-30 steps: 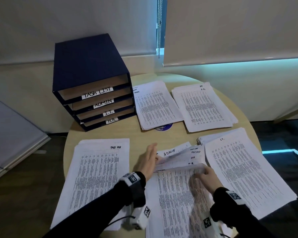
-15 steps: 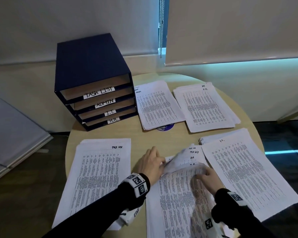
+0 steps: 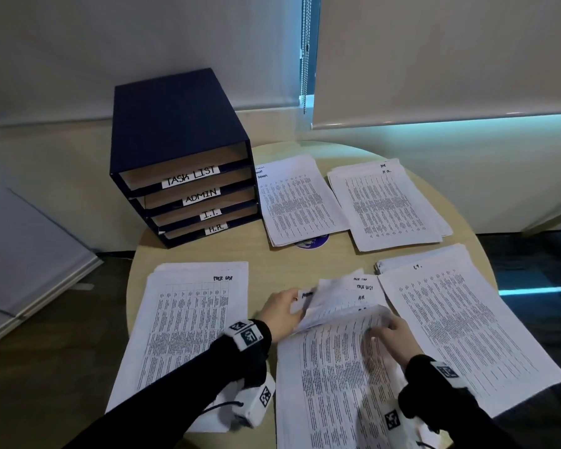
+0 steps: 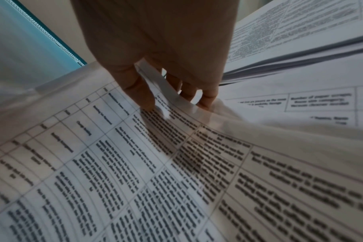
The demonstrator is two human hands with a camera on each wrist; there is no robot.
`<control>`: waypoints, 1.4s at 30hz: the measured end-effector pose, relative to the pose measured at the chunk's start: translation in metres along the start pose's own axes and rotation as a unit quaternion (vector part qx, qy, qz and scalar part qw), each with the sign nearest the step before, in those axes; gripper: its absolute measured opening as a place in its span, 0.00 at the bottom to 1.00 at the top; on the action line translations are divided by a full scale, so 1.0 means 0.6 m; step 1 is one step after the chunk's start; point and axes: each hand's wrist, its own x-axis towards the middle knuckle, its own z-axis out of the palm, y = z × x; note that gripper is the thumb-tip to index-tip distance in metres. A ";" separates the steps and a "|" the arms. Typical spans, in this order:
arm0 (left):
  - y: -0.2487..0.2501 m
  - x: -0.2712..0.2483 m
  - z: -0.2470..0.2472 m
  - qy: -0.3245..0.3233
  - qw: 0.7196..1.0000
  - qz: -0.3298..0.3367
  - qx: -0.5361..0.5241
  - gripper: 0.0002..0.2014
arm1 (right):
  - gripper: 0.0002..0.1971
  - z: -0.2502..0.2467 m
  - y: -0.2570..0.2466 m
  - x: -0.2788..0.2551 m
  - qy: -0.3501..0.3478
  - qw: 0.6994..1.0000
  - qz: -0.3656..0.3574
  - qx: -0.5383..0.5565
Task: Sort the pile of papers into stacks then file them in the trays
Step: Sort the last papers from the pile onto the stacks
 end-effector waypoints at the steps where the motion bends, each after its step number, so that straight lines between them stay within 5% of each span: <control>1: 0.001 0.004 -0.006 0.011 1.000 -0.001 -0.015 0.15 | 0.12 0.000 -0.003 -0.002 0.003 1.000 0.003 0.008; 7: 0.033 0.002 -0.039 0.025 0.990 0.071 -0.120 0.03 | 0.03 -0.007 0.016 0.021 0.033 0.999 0.031 0.030; 14: 0.020 0.011 -0.081 0.049 0.986 0.056 -0.150 0.10 | 0.03 -0.004 0.022 0.022 0.039 0.996 0.031 0.069; 19: 0.023 0.006 -0.082 0.080 0.994 0.057 0.058 0.11 | 0.06 -0.005 0.024 0.018 0.034 0.998 0.008 0.055; 24: 0.028 0.003 -0.088 0.163 0.947 0.128 0.246 0.06 | 0.05 -0.007 0.025 0.018 0.029 0.998 -0.031 0.053; 30: 0.060 -0.002 -0.156 0.260 0.921 0.166 0.239 0.08 | 0.08 -0.018 0.031 0.019 0.041 0.990 0.022 0.130; 37: 0.062 0.000 -0.220 0.320 0.924 0.141 0.157 0.03 | 0.12 -0.021 0.013 0.004 0.046 0.987 0.032 0.153; 42: 0.093 -0.024 -0.296 0.396 0.881 0.176 0.188 0.03 | 0.12 -0.032 -0.005 -0.006 0.045 0.980 0.032 0.191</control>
